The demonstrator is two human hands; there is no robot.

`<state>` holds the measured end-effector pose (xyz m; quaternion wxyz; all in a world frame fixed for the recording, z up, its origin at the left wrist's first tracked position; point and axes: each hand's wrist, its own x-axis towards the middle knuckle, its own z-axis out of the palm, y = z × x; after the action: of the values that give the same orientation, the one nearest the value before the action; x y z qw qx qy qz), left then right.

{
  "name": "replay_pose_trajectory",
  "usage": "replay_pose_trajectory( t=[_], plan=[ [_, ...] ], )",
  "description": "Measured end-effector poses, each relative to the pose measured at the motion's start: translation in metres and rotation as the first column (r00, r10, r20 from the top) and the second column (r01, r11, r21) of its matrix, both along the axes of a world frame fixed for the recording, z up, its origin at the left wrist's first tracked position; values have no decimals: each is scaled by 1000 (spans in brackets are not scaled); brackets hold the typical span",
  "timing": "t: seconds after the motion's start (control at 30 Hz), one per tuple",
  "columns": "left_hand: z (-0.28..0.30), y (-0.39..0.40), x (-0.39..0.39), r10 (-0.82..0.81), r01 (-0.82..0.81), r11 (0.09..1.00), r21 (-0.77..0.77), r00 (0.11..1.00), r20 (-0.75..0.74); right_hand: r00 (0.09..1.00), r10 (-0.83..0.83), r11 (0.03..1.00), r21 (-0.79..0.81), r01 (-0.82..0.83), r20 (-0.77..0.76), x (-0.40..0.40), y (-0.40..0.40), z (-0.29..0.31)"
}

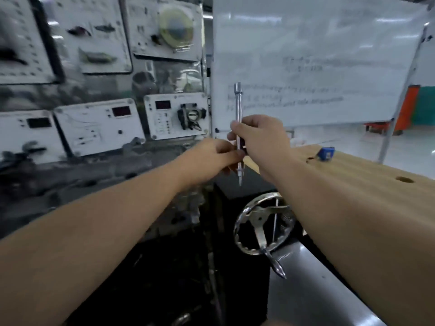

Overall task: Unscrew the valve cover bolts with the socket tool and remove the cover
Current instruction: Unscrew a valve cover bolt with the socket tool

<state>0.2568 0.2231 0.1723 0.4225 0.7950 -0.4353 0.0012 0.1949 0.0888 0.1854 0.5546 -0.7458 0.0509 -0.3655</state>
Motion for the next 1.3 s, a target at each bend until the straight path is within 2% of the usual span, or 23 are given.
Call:
replay_pose_trajectory(
  t=[0.13,0.27,0.43,0.63,0.73,0.97,1.3],
  plan=[
    [23,70,31,146,-180,966,187,973,180,990,138,989,-46,-137,17,50,56,7],
    [32,121,51,253,-286,935,209,952,171,963,268,960,-92,-264,37,86,98,12],
    [25,149,78,352,-383,902,202,920,172,938,343,933,-131,-335,47,117,128,8],
    [3,145,93,317,-344,909,236,937,146,942,334,927,-197,-321,37,140,133,-19],
    [-6,142,98,314,-343,906,250,938,146,945,324,934,-179,-310,53,143,128,-26],
    [-13,146,102,300,-325,935,141,938,174,939,321,942,-144,-304,120,143,128,-28],
    [-14,145,99,305,-347,926,151,920,245,933,329,935,-188,-300,148,143,128,-32]
  ],
)
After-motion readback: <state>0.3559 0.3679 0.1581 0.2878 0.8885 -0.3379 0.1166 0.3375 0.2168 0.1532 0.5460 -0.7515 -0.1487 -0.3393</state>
